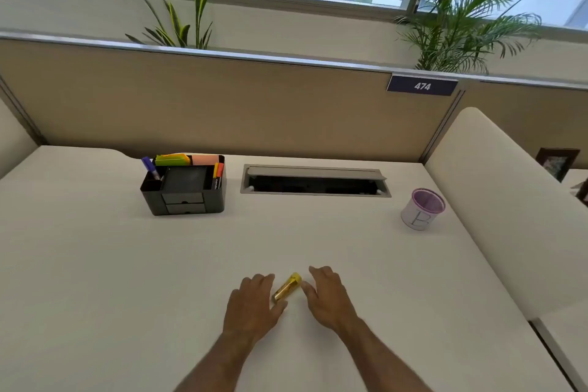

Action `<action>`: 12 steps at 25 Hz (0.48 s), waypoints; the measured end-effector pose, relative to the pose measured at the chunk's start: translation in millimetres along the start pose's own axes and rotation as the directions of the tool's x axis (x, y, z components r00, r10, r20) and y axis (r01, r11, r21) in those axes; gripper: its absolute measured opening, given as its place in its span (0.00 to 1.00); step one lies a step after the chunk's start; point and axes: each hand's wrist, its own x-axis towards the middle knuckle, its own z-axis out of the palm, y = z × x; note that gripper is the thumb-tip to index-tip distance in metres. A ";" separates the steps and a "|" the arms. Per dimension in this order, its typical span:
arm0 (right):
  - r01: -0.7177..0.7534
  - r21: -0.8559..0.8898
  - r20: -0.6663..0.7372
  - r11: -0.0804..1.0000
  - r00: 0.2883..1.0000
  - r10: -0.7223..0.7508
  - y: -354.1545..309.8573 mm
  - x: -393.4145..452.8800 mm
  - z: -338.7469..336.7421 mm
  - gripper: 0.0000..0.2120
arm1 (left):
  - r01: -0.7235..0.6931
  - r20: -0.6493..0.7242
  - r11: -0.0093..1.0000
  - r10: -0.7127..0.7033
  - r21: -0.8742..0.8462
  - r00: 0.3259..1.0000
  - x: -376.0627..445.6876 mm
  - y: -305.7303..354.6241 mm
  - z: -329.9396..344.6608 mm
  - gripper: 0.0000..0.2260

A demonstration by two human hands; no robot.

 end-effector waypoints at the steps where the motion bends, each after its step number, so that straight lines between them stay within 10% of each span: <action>1: -0.014 0.030 -0.001 0.999 1.000 0.014 0.7 5.1 1.8 0.24 | 0.014 0.019 0.999 -0.014 -0.035 1.000 4.4 0.6 2.0 0.30; 12: 0.028 0.378 -0.039 0.925 0.999 -0.014 -11.2 19.7 4.9 0.11 | 0.071 -0.028 0.913 -0.089 -0.402 0.996 25.7 9.4 10.8 0.08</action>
